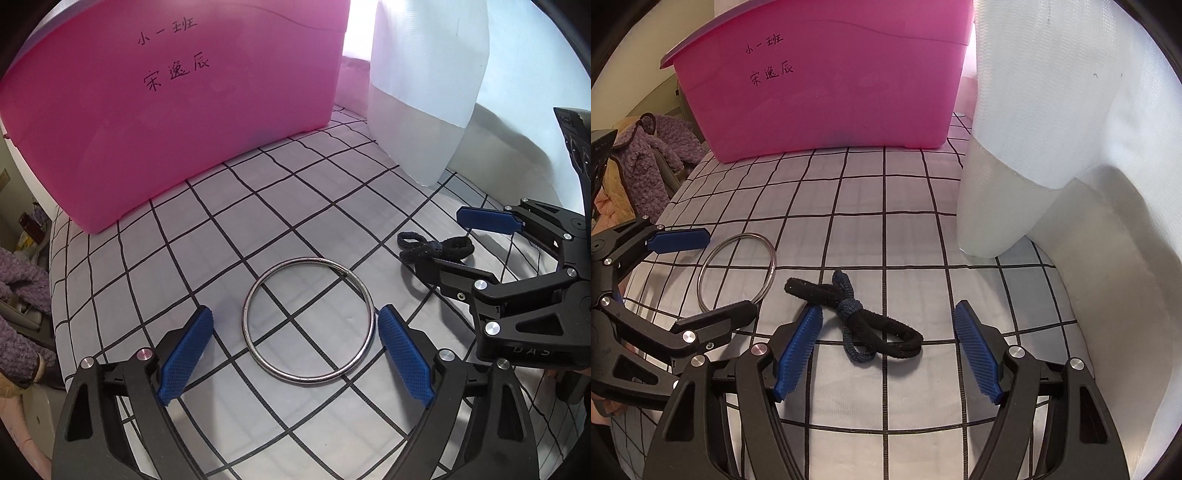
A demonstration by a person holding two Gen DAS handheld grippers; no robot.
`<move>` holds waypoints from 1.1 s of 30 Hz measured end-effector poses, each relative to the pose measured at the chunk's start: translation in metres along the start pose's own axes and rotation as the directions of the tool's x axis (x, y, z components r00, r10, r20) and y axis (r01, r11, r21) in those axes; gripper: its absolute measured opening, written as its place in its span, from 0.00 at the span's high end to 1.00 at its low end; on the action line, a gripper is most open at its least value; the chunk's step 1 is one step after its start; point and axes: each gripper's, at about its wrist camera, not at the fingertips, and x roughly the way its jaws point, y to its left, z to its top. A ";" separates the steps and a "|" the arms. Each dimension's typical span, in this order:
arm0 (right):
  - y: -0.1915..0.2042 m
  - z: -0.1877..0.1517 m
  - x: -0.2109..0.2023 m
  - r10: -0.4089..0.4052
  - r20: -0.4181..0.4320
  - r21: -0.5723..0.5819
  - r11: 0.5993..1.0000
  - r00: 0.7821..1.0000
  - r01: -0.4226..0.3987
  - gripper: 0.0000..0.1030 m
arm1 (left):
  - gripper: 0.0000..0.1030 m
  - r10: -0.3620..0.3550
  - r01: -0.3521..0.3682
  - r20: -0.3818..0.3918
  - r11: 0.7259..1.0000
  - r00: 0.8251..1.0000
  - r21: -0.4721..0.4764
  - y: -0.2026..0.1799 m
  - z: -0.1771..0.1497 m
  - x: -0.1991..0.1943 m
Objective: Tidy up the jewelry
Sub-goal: 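Reach the left gripper to the large silver ring while the right gripper reaches the black cord, then close the left gripper on the ring while the right gripper grasps the cord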
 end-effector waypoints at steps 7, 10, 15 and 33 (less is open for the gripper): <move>0.007 0.000 -0.002 0.004 0.015 -0.016 1.000 1.000 -0.003 0.53 | 0.32 -0.029 0.029 0.025 0.999 0.999 0.017 -0.003 -0.013 -0.016; 0.008 0.001 -0.004 -0.004 0.024 -0.018 1.000 1.000 0.004 0.78 | 0.33 -0.032 0.032 0.026 0.999 0.999 0.017 -0.003 -0.014 -0.019; 0.006 0.000 -0.005 -0.005 0.029 0.004 1.000 1.000 0.005 0.88 | 0.33 -0.022 0.022 0.027 1.000 0.999 0.012 -0.001 -0.016 -0.021; 0.023 -0.022 -0.054 0.022 0.110 0.211 0.977 0.994 -0.045 0.88 | 0.33 -0.044 0.046 0.080 0.999 0.996 -0.028 0.012 -0.019 -0.062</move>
